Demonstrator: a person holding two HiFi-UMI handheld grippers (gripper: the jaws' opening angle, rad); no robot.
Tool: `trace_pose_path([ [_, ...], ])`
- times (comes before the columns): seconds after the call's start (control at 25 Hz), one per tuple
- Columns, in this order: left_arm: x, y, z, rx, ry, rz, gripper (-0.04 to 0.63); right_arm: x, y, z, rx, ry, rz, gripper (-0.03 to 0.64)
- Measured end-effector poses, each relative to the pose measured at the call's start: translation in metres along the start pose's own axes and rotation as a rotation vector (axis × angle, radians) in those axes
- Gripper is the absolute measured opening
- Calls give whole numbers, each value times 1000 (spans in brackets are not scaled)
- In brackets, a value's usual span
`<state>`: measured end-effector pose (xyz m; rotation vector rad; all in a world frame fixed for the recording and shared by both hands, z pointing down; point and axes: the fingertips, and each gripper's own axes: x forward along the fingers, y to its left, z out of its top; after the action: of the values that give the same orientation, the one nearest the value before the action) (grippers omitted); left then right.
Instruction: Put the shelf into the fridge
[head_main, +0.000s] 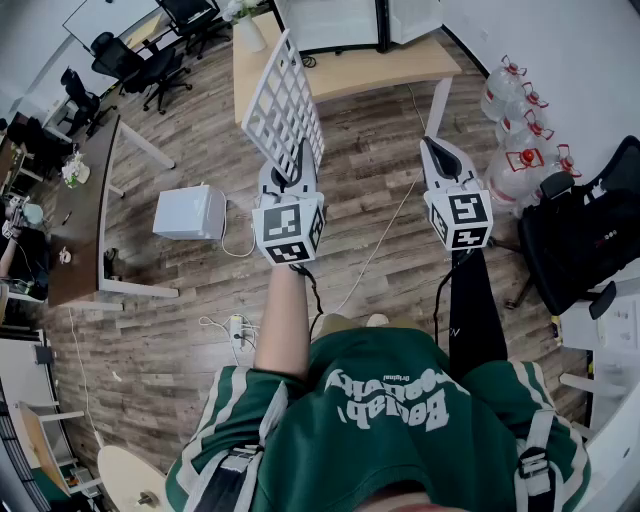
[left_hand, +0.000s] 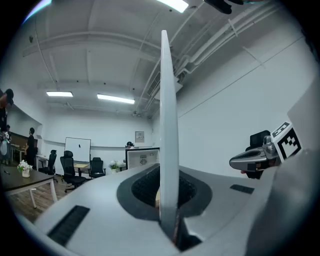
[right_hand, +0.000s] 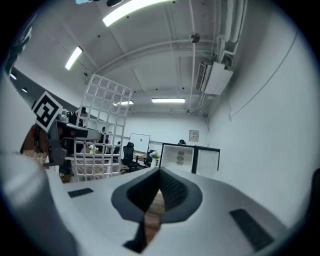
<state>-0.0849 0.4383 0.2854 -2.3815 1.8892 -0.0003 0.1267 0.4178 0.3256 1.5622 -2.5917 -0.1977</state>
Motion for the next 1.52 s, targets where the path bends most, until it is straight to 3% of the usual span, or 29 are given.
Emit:
trace_pose_path([
  [0.16,-7,-1,2,5,4,6,28,-9,2,0,11,-7,-2,2],
  [0.32,-11,-4,4,1,-10,8,28,-20,-4,5,100,-79,-11,3],
  [0.84,18,15,-2,-4,-14,20,28,5,-17,-1,93,-89,-36,3],
  [1.52,191,103,-32,-46,9,-14,28,196,-55,8,54,-88,-61,3],
])
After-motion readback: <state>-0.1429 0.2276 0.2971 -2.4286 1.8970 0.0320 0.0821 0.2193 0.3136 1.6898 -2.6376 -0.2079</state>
